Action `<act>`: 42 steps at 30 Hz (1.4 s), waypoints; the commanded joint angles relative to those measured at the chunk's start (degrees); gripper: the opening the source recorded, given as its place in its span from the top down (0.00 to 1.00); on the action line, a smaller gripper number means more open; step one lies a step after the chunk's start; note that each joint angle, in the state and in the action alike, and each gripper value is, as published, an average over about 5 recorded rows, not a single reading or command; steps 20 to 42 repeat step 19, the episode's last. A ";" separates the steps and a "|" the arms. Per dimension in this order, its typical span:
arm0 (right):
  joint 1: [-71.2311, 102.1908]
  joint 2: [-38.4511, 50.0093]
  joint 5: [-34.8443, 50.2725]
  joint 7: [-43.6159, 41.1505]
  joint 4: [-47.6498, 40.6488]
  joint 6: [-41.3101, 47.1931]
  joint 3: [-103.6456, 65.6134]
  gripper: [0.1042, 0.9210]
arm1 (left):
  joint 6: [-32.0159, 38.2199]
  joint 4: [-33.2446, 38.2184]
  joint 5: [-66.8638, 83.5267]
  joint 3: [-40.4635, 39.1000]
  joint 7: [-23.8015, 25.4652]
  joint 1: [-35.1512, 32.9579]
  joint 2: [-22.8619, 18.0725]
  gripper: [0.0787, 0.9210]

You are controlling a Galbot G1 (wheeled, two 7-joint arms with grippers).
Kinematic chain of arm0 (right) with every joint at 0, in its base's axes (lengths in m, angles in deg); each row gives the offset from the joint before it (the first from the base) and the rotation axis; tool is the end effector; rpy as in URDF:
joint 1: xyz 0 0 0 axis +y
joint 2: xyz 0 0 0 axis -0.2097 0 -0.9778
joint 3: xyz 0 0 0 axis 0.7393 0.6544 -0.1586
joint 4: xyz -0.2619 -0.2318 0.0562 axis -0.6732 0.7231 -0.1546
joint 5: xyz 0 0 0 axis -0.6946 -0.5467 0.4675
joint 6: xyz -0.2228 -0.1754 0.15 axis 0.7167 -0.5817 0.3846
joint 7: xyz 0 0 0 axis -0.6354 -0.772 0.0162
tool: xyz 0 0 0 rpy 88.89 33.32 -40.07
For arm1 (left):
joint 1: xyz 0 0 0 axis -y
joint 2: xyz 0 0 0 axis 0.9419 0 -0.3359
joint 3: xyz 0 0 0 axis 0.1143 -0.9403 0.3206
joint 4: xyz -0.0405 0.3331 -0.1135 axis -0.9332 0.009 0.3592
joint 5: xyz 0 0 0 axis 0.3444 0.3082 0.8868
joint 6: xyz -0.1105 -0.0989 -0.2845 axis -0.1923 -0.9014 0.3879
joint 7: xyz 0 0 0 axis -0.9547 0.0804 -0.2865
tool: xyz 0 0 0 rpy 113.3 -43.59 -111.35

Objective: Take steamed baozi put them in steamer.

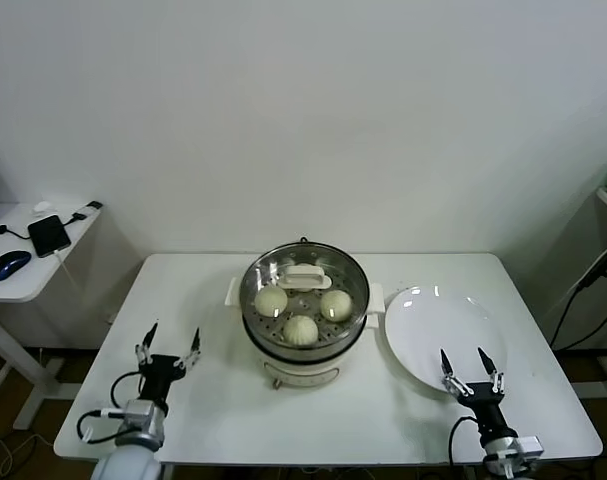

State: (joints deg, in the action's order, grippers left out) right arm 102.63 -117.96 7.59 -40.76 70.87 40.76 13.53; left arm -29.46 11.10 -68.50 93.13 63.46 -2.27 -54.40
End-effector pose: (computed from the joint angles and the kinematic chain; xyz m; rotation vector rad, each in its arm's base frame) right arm 0.1553 -0.1462 -0.4282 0.0773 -3.0766 -0.0258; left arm 0.1858 0.0905 -0.3866 0.0423 -2.9917 -0.3251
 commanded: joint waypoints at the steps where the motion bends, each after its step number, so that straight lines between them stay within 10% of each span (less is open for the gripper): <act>1: -0.18 0.14 0.07 0.36 -0.26 0.39 0.16 0.12 | 9.53 -9.10 12.68 3.23 0.46 -2.37 0.57 0.12; 42: -1.04 0.44 -0.17 0.22 -1.40 0.46 0.68 0.12 | 10.20 -5.78 11.85 2.19 2.04 -3.72 -0.22 0.12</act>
